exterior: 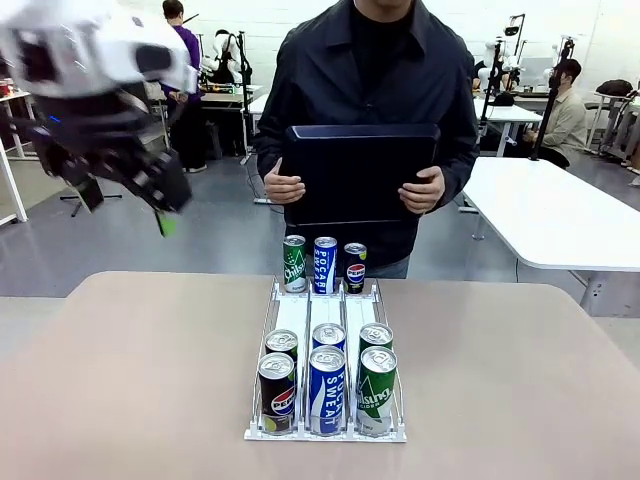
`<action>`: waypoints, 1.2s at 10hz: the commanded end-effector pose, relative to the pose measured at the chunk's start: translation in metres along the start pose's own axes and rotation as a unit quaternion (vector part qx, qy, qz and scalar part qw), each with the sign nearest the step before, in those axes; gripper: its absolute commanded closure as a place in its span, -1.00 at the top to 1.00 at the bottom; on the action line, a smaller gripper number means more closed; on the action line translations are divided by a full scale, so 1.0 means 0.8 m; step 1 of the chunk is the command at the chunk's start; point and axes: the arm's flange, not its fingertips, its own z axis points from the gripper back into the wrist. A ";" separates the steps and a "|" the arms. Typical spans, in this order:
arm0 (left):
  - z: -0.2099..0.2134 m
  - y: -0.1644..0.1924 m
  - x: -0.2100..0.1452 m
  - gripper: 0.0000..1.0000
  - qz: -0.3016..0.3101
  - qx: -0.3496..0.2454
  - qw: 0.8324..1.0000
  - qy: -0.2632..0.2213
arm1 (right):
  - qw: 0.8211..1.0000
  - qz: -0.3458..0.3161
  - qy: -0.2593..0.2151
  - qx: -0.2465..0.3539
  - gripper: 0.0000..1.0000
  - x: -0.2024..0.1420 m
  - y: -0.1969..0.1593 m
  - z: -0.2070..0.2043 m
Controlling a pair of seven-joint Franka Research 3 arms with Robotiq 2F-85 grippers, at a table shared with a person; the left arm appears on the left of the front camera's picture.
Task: Retrieve and hand over the desired beverage to the person.
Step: Pick up a can of the same type that the person held from the Automatic Can Dispenser.
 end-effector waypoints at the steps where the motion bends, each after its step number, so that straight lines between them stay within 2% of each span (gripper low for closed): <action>1: -0.013 -0.030 -0.005 1.00 0.056 -0.017 0.998 0.035 | 1.000 0.005 -0.005 0.015 1.00 0.000 0.000 -0.001; 4: -0.032 -0.071 -0.011 1.00 0.076 -0.112 0.988 0.079 | 1.000 0.005 -0.005 0.015 1.00 0.000 0.000 -0.001; 6: -0.050 -0.072 -0.014 1.00 0.091 -0.144 0.981 0.091 | 1.000 0.005 -0.005 0.015 1.00 0.000 0.000 -0.001; 7: -0.036 -0.078 -0.011 1.00 0.064 -0.100 0.989 0.086 | 1.000 0.005 -0.005 0.015 1.00 0.000 0.000 -0.001; 12: -0.041 -0.078 -0.009 1.00 0.066 -0.110 0.988 0.088 | 1.000 0.005 -0.005 0.015 1.00 0.000 0.000 -0.001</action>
